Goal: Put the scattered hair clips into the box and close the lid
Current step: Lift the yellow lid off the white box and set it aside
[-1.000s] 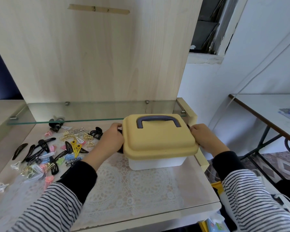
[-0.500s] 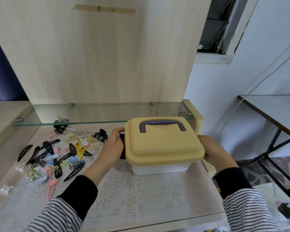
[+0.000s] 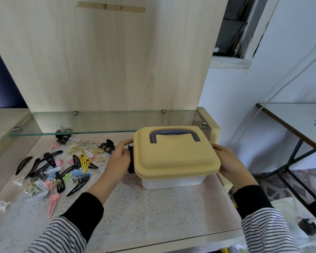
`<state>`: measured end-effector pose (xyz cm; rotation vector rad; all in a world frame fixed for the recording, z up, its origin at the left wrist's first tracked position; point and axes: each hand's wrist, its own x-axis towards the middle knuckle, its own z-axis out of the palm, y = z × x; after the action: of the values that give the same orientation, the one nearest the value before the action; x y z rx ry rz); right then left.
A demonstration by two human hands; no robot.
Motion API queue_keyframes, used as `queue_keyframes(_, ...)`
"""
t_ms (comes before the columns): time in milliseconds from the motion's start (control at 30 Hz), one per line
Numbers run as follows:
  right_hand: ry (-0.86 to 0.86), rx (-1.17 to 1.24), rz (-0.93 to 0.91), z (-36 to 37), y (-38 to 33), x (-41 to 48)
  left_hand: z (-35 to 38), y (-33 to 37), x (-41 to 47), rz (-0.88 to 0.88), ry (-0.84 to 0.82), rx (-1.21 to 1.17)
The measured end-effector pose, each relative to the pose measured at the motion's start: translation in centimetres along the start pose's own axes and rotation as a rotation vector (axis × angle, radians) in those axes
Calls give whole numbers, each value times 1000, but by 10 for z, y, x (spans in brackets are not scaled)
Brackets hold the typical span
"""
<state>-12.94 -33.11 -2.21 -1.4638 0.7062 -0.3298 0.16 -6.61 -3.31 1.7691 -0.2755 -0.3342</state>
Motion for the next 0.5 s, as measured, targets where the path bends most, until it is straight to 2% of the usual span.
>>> queue_keyframes(100, 69, -113, -57, -4, -7, 1, -8, 7, 4, 7, 86, 27)
queue_keyframes(233, 216, -334, -207, -2, -27, -2, -13, 23, 0, 140, 238, 40)
queue_keyframes(367, 203, -494, -326, 4, -41, -8, -6, 42, -13, 161, 193, -51)
queue_keyframes(500, 90, -500, -234, 13, -42, -13, 7, 43, -21, 101, 119, -106)
